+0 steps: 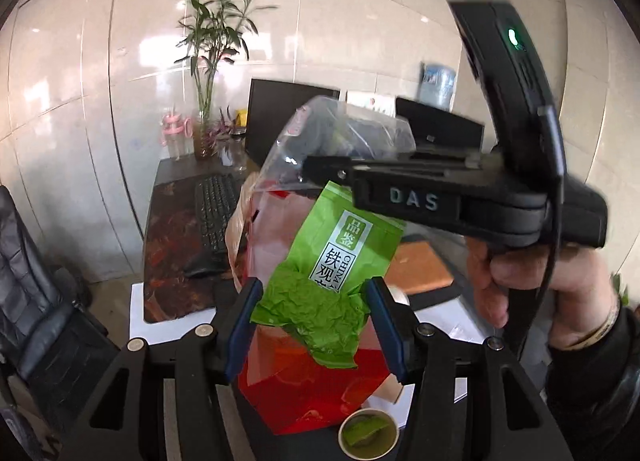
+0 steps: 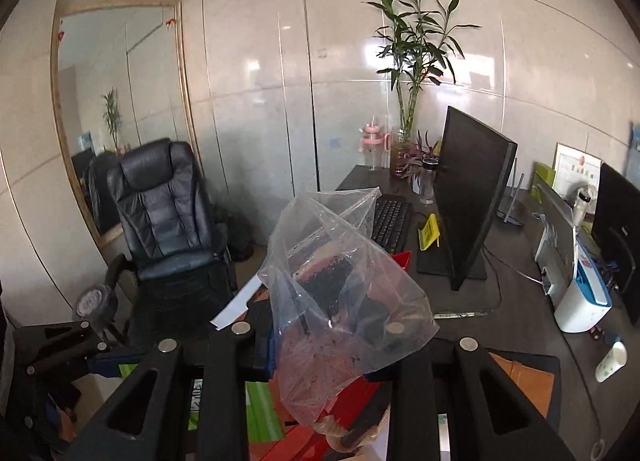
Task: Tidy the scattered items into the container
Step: 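Lower the green tea packet into the red bag and open the left tool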
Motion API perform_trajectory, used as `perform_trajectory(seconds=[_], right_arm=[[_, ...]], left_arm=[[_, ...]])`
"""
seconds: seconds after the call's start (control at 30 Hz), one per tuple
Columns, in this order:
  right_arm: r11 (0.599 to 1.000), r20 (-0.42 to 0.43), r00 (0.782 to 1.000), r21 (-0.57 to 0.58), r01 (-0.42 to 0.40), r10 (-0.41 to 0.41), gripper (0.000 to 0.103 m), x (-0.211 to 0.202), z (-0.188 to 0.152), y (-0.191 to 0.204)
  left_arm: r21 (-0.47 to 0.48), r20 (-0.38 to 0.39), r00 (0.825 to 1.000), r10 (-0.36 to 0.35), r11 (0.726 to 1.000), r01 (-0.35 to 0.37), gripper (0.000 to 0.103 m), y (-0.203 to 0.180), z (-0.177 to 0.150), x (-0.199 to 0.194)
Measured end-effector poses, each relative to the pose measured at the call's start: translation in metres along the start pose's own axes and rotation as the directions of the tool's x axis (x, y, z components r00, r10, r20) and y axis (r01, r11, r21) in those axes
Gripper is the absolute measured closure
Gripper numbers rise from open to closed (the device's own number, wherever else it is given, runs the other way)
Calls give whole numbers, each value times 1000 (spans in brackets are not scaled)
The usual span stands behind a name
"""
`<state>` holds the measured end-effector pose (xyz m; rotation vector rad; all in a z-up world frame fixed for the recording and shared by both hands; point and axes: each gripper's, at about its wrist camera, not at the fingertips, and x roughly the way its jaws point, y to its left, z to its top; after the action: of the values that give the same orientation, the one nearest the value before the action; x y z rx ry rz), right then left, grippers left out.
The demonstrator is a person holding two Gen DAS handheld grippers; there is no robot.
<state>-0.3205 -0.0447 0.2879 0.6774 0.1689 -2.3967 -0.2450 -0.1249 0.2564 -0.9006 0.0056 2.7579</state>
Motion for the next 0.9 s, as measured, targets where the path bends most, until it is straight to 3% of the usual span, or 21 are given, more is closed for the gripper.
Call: perform_trajectory(seconds=[0.2,0.27,0.4,0.43,0.5,0.8,0.83,0.9], right_arm=[[999,-51,999,51,-9,11,72,26,3,-9],[1000,-67,998,3,2,-2,72,30,0,-2],[1000,-88,996,27,1,1,72,36,-8,-7],[999,-81,997,37,13,-10,71,36,-9,-9],[998,-82,997,61,16,-11,71,37,-8,-14],[998,-86,996,54,24,-20,70,36,-8,-11],[998,-86,996,53,22,-18,66,35,-8,-10],[998,-89,996,58,20,-14,45,37,-8,-11]], left_arm=[[68,-52,997,55,996,-51,44,-11,-4,23],[69,-47,998,44,997,-41,44,-12,-6,22],[52,-50,997,54,997,-52,44,-8,-7,22],[47,-53,997,54,998,-51,40,-8,-7,22],[26,-51,998,32,999,-31,8,-6,-7,21],[49,-27,998,56,997,-55,5,-8,-3,20],[47,-28,998,56,997,-55,4,-8,-4,20],[38,-29,998,57,998,-56,4,-6,-7,19]])
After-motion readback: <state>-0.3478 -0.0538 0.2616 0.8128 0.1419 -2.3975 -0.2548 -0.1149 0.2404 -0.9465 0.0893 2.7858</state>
